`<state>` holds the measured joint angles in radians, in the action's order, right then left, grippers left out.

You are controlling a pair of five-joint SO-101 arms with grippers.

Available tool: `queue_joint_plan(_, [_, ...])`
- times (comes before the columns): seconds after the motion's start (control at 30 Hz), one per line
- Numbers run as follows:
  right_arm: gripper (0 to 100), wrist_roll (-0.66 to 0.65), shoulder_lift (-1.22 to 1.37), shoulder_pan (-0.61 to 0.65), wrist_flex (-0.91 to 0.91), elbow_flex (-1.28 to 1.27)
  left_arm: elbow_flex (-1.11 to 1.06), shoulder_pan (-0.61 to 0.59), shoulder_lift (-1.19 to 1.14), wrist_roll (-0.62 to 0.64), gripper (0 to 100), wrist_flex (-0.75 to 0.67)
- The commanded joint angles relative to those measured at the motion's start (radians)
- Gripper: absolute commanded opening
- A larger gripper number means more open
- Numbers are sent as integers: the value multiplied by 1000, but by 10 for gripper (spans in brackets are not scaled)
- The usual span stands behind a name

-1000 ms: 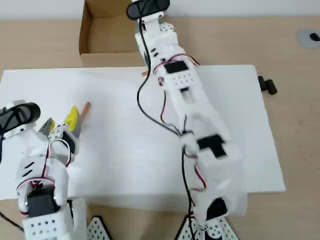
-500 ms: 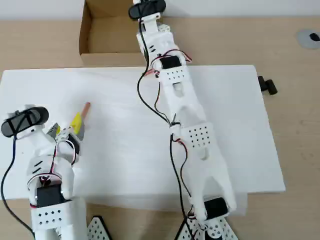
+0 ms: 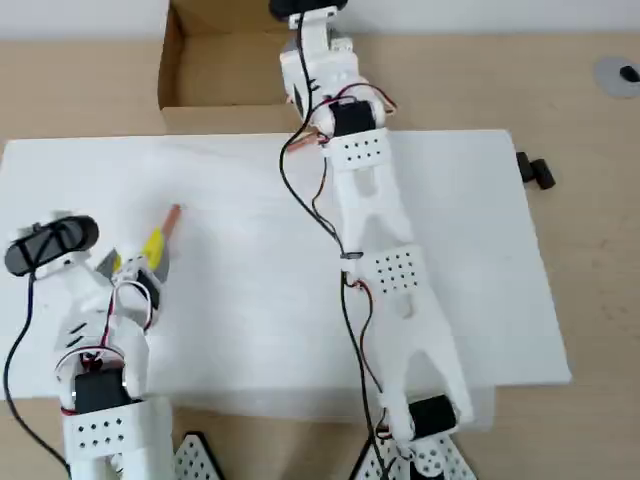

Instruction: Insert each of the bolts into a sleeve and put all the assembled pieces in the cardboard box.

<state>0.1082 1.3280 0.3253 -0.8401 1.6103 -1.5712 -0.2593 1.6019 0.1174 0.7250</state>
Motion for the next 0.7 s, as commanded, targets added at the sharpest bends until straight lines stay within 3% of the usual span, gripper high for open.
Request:
queue_joint_plan(0.0, [2, 5, -91, -12, -61, 61, 17, 49, 10, 0, 243, 84])
queue_joint_plan(0.17, [9, 26, -323, 16, -353, 59, 58, 103, 10, 3, 243, 161])
queue_joint_plan(0.37, [9, 110, -599, 77, -931, 59, 43, 100, 10, 3, 198, 167])
queue_joint_plan(0.57, [9, 109, -817, -16, -953, 15, 25, 104, 10, 2, 93, 166])
queue_joint_plan(0.67, [9, 101, -944, -82, -953, -179, 6, 104, 10, -3, 83, 166])
